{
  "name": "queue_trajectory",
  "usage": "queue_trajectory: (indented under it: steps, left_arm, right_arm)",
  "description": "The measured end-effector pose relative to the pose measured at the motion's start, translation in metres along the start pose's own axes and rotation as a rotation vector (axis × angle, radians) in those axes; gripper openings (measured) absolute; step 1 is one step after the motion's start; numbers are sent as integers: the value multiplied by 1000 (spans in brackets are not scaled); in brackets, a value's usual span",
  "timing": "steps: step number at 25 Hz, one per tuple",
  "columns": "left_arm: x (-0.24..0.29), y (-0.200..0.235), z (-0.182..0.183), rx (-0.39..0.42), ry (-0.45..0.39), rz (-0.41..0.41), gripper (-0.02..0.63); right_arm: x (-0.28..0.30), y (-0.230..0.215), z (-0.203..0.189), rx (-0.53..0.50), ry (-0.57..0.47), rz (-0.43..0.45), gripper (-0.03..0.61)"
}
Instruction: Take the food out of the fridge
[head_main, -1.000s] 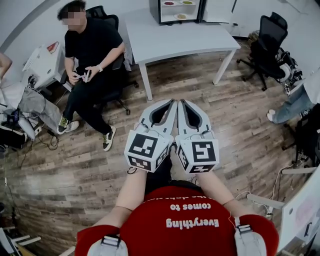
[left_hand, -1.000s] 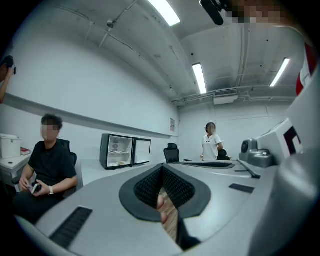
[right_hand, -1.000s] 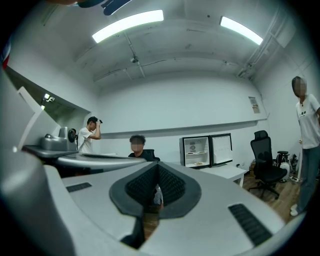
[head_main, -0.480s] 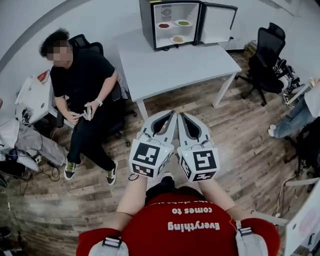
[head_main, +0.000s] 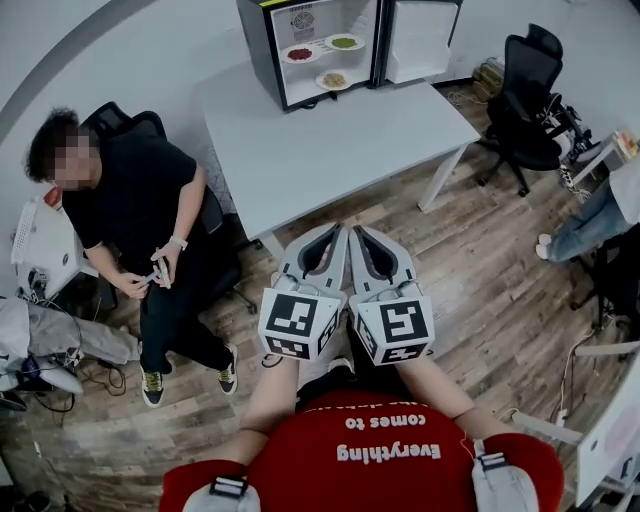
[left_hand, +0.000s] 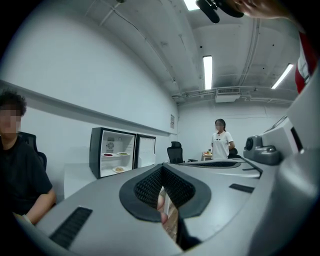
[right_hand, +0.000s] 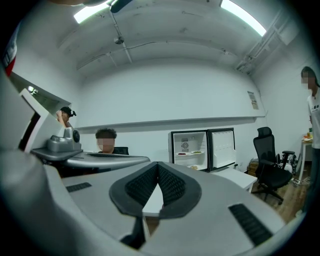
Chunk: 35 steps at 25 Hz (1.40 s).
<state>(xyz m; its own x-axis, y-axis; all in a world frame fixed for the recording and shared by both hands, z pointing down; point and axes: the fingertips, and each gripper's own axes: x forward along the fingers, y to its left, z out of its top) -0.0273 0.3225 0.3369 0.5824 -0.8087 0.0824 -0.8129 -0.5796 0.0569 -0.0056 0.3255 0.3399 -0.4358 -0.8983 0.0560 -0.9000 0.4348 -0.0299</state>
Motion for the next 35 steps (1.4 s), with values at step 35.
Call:
queue_trajectory:
  steps: [35]
  left_arm:
    - [324, 252, 20, -1, 70, 257, 0]
  right_arm:
    - [375, -164, 4, 94, 61, 248, 12]
